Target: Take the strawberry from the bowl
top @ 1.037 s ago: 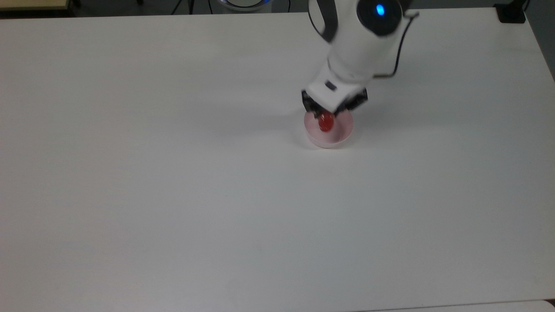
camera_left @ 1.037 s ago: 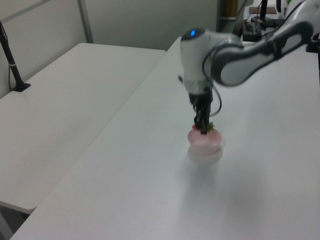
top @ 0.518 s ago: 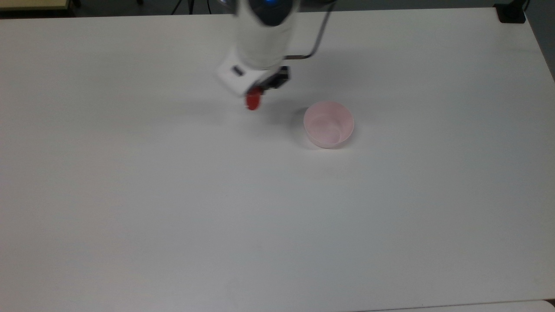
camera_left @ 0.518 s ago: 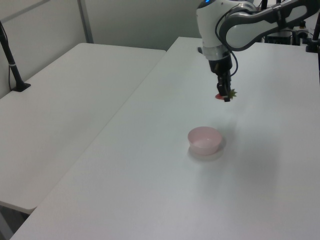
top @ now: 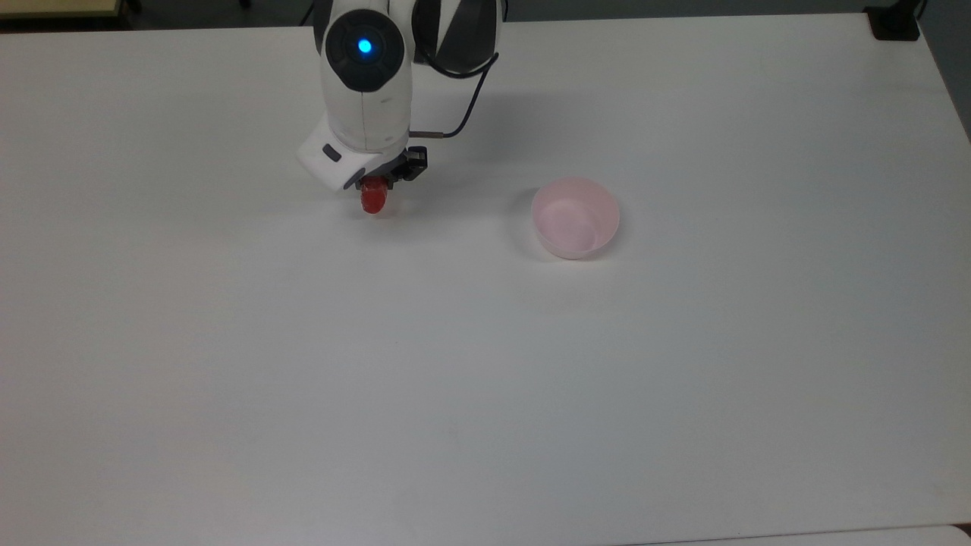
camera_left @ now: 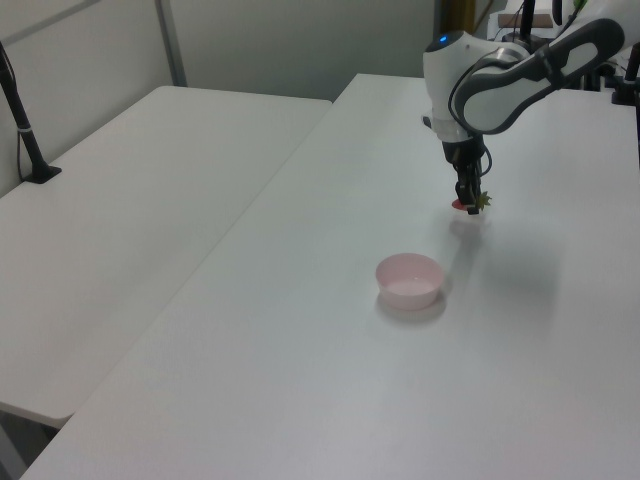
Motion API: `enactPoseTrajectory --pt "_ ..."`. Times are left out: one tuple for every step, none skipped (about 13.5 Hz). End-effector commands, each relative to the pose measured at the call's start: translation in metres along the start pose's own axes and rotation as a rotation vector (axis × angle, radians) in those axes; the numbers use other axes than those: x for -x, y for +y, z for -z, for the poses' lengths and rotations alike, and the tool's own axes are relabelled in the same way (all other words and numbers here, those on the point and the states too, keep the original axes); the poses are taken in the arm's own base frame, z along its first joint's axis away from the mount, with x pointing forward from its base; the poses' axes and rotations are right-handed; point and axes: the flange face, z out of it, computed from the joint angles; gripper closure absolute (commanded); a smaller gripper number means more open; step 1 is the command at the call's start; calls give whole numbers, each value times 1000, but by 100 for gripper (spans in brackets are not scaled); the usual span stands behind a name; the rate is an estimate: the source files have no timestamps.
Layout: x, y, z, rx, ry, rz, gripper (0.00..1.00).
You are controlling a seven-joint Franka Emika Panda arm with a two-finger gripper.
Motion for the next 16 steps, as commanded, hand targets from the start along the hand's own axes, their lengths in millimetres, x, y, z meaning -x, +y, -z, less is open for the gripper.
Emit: enactPoseTrajectory --pt "3 4 7 10 26 -25 0" --pt "3 8 17 6 45 -49 0" --pt "6 17 53 -8 95 -80 0" --pt "12 23 78 -21 110 -93 0" --pt "18 18 121 -31 130 -80 0" --pt "22 12 147 -36 134 -69 0" --pt "26 13 171 -42 142 -76 0" --pt "32 13 193 -52 150 -95 0" --pt "38 10 210 -62 160 -114 0" --pt "44 12 222 -73 166 -137 0" --pt "50 12 229 -80 163 -145 0" --pt "55 17 230 -85 156 -146 0" --pt "56 23 230 -91 158 -154 0" --pt "59 32 234 -99 171 -167 0" --pt "65 41 239 -106 181 -181 0" --pt "69 44 242 -107 188 -187 0"
